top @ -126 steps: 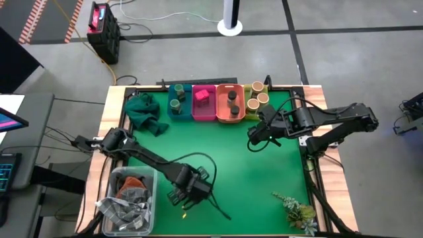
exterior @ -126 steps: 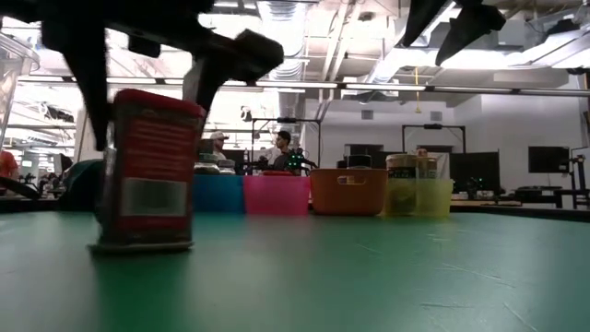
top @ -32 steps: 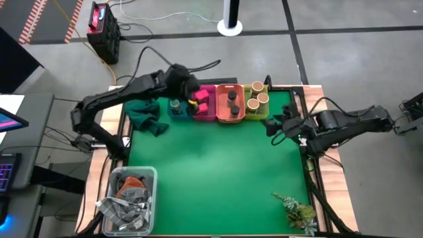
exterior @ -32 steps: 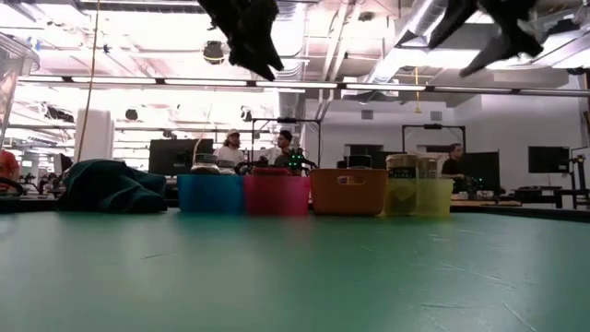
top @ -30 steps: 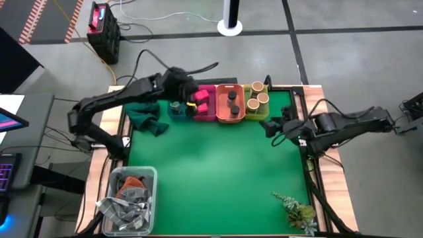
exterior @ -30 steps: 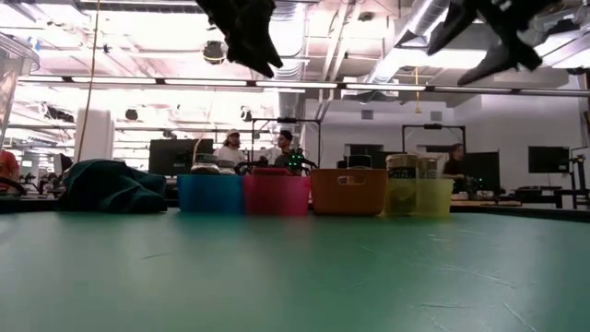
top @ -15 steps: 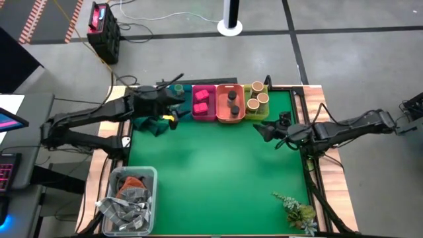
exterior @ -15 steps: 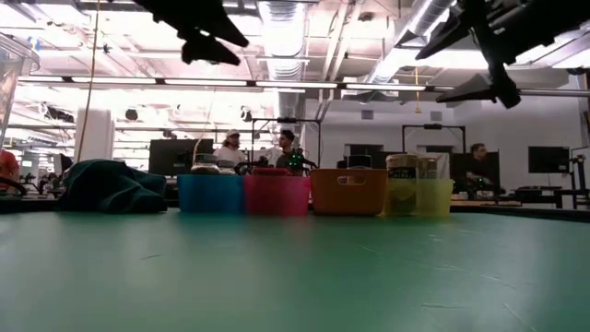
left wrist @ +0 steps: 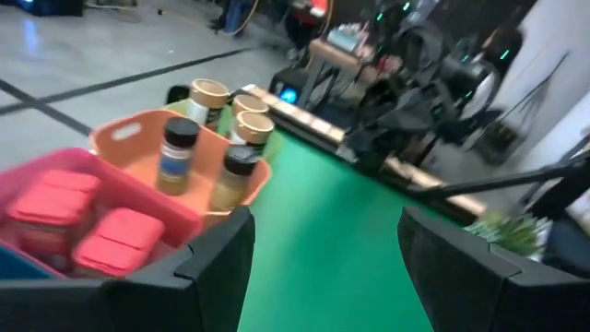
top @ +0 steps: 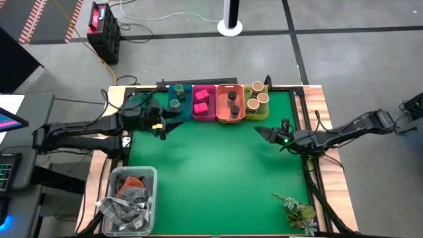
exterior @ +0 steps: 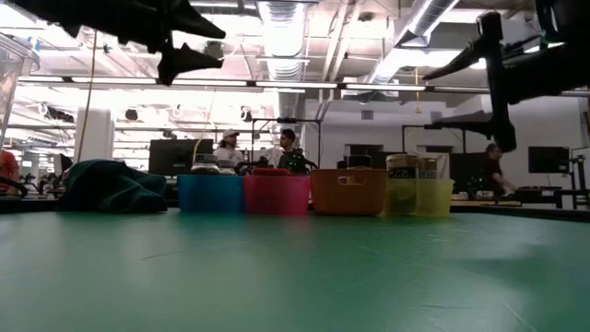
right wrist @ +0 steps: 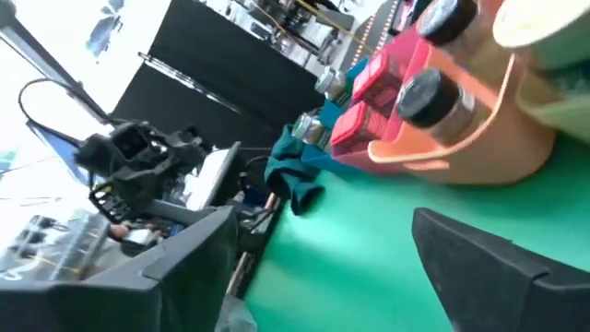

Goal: Sort spices by type
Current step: Return to Home Position

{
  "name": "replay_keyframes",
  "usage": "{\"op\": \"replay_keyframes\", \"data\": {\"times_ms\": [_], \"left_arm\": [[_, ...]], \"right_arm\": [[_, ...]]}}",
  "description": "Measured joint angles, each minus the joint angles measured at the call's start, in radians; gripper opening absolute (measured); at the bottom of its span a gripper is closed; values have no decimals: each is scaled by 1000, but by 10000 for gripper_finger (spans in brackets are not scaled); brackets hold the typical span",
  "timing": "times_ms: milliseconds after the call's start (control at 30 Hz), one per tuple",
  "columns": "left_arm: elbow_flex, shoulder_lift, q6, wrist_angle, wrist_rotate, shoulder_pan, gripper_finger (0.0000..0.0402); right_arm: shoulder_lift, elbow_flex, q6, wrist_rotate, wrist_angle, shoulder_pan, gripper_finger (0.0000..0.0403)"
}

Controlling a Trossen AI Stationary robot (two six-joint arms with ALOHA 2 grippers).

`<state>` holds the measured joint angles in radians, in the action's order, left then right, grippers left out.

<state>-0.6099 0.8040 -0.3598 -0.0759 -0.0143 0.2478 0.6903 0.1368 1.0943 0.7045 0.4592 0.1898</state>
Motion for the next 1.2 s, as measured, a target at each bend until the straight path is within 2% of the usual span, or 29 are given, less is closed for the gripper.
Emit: {"op": "replay_keyframes", "data": {"times_ms": [167,333,500,733,900,1200], "left_arm": [[97,-20,-85,-87,2,-35,253],[166,-20,-129,-124,3,-69,253],[215,-27,-176,-140,3,-81,251],[223,-110,-155,-144,-11,-82,233],[223,-196,-134,-39,-61,-82,218],[223,-310,-134,93,-70,-74,197]], "right_arm": [[72,-20,29,2,117,25,333],[154,-21,-43,5,262,64,321],[171,-26,-58,0,291,92,305],[17,-30,-163,-6,276,88,285],[-135,-30,-205,-9,155,74,284],[-449,-30,-213,-23,-168,41,284]]}}
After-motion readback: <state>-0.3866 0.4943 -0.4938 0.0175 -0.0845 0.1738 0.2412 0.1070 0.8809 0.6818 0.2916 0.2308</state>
